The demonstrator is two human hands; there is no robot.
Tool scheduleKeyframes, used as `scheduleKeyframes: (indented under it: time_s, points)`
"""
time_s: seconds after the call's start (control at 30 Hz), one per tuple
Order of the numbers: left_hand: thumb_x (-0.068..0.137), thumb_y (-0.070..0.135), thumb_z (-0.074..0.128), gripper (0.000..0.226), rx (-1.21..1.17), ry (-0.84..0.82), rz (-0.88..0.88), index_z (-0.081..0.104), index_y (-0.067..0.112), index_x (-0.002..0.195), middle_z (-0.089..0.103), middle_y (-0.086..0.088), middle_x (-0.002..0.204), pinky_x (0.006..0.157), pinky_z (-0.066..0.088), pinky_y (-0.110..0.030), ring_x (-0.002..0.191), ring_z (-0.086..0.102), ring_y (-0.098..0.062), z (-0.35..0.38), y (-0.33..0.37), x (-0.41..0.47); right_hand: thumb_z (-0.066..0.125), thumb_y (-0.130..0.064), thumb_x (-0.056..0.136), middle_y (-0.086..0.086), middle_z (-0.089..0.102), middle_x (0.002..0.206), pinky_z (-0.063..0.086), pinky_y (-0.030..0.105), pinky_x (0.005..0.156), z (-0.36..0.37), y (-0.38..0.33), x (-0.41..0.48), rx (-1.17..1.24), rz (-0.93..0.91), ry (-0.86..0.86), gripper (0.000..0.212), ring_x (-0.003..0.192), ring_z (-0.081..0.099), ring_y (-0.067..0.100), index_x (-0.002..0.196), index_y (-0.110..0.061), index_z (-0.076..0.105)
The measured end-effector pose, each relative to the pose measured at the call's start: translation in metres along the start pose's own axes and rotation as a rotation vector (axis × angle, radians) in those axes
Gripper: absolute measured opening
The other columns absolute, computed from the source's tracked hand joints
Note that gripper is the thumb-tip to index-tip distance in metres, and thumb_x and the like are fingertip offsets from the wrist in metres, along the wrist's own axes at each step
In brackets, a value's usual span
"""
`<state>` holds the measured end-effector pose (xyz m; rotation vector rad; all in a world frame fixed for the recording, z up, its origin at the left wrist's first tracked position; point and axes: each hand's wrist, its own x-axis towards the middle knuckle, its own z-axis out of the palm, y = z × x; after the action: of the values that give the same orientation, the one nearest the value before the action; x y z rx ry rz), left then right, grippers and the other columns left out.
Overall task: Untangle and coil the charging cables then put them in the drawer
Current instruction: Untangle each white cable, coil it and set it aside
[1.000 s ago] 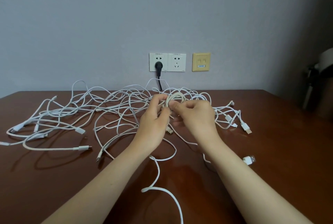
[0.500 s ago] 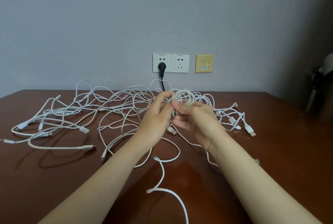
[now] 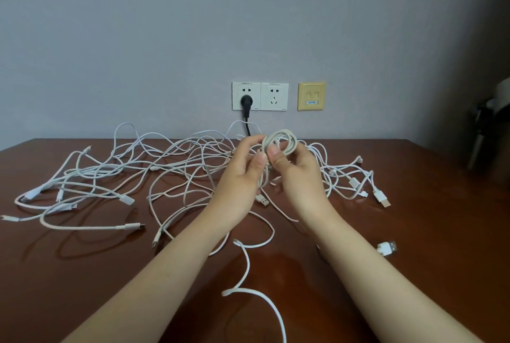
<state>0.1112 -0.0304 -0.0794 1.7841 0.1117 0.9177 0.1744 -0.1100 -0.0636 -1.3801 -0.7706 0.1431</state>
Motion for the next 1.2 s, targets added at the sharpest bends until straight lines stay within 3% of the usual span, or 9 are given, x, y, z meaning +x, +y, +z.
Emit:
scheduleKeyframes:
  time_s: [0.07, 0.13, 0.2, 0.3, 0.4, 0.6, 0.77, 0.97, 1.2]
  points:
    - [0.096, 0.024, 0.043, 0.011, -0.049, 0.038, -0.08, 0.044, 0.035, 0.1, 0.053, -0.006, 0.079, 0.048, 0.038, -0.022, 0.054, 0.046, -0.014, 0.002, 0.0, 0.0, 0.052, -0.012, 0.094, -0.001, 0.051, 0.065, 0.036, 0.013, 0.038, 0.001, 0.0, -0.001, 0.059, 0.018, -0.014, 0.004, 0.038, 0.048, -0.001, 0.093, -0.008, 0.052]
    - [0.096, 0.026, 0.043, 0.001, -0.14, 0.078, -0.194, 0.043, 0.027, 0.095, 0.052, -0.003, 0.073, 0.043, 0.037, -0.017, 0.043, 0.046, -0.006, 0.005, 0.001, 0.001, 0.054, -0.015, 0.093, -0.002, 0.05, 0.064, 0.038, 0.014, 0.043, 0.001, 0.004, -0.002, -0.002, -0.031, -0.002, 0.009, 0.04, 0.048, -0.003, 0.086, -0.012, 0.049]
    - [0.097, 0.03, 0.04, 0.017, -0.195, 0.081, -0.27, 0.047, 0.015, 0.101, 0.05, -0.001, 0.067, 0.04, 0.034, -0.015, 0.038, 0.044, -0.001, 0.007, 0.001, 0.003, 0.055, -0.017, 0.092, -0.002, 0.05, 0.068, 0.041, 0.014, 0.048, 0.001, 0.005, -0.003, -0.06, -0.081, -0.004, 0.011, 0.046, 0.049, -0.004, 0.085, -0.014, 0.048]
    - [0.098, 0.03, 0.037, 0.027, -0.265, 0.088, -0.282, 0.051, 0.007, 0.097, 0.048, 0.001, 0.054, 0.038, 0.033, -0.015, 0.037, 0.04, -0.004, 0.007, 0.003, 0.005, 0.049, -0.01, 0.094, 0.003, 0.048, 0.064, 0.039, 0.015, 0.037, -0.001, -0.002, -0.004, 0.127, -0.047, -0.112, 0.008, 0.04, 0.05, 0.001, 0.093, -0.002, 0.049]
    - [0.098, 0.028, 0.037, 0.023, -0.304, 0.146, -0.251, 0.048, 0.012, 0.085, 0.046, -0.003, 0.057, 0.039, 0.032, -0.015, 0.039, 0.04, -0.006, 0.003, 0.006, 0.006, 0.05, -0.004, 0.092, -0.001, 0.053, 0.06, 0.041, 0.019, 0.041, -0.003, -0.008, -0.004, 0.268, 0.013, -0.228, 0.006, 0.041, 0.053, 0.006, 0.096, 0.0, 0.051]
    - [0.097, 0.019, 0.039, 0.016, -0.198, 0.01, -0.074, 0.049, 0.031, 0.097, 0.051, 0.006, 0.061, 0.039, 0.034, -0.009, 0.044, 0.05, 0.002, 0.003, 0.01, 0.002, 0.048, -0.006, 0.094, 0.002, 0.052, 0.05, 0.043, 0.022, 0.043, -0.002, -0.006, -0.006, 0.346, 0.118, -0.165, 0.016, 0.037, 0.052, 0.009, 0.079, -0.005, 0.052]
    - [0.094, 0.03, 0.047, 0.019, -0.063, 0.004, -0.042, 0.049, 0.049, 0.097, 0.058, 0.006, 0.078, 0.062, 0.045, -0.021, 0.063, 0.053, -0.005, 0.001, 0.005, 0.002, 0.046, -0.013, 0.096, 0.005, 0.046, 0.056, 0.042, 0.02, 0.04, 0.0, 0.0, -0.005, 0.297, 0.176, -0.123, 0.018, 0.041, 0.047, 0.009, 0.081, -0.008, 0.054]
    - [0.098, 0.026, 0.038, 0.02, -0.076, 0.06, 0.002, 0.049, 0.042, 0.096, 0.051, 0.017, 0.048, 0.041, 0.036, -0.013, 0.04, 0.043, 0.0, 0.004, 0.008, 0.0, 0.045, -0.006, 0.094, 0.004, 0.043, 0.051, 0.044, 0.024, 0.043, -0.003, -0.004, -0.003, 0.214, 0.066, -0.19, 0.018, 0.039, 0.043, 0.011, 0.078, -0.01, 0.053]
    - [0.093, 0.032, 0.043, 0.013, -0.088, 0.039, 0.052, 0.051, 0.04, 0.099, 0.049, -0.002, 0.058, 0.044, 0.04, -0.02, 0.04, 0.044, -0.006, 0.005, 0.006, 0.0, 0.046, -0.019, 0.096, 0.008, 0.044, 0.059, 0.042, 0.023, 0.039, -0.001, -0.003, -0.003, 0.21, 0.043, -0.201, 0.014, 0.037, 0.041, 0.012, 0.088, -0.009, 0.053]
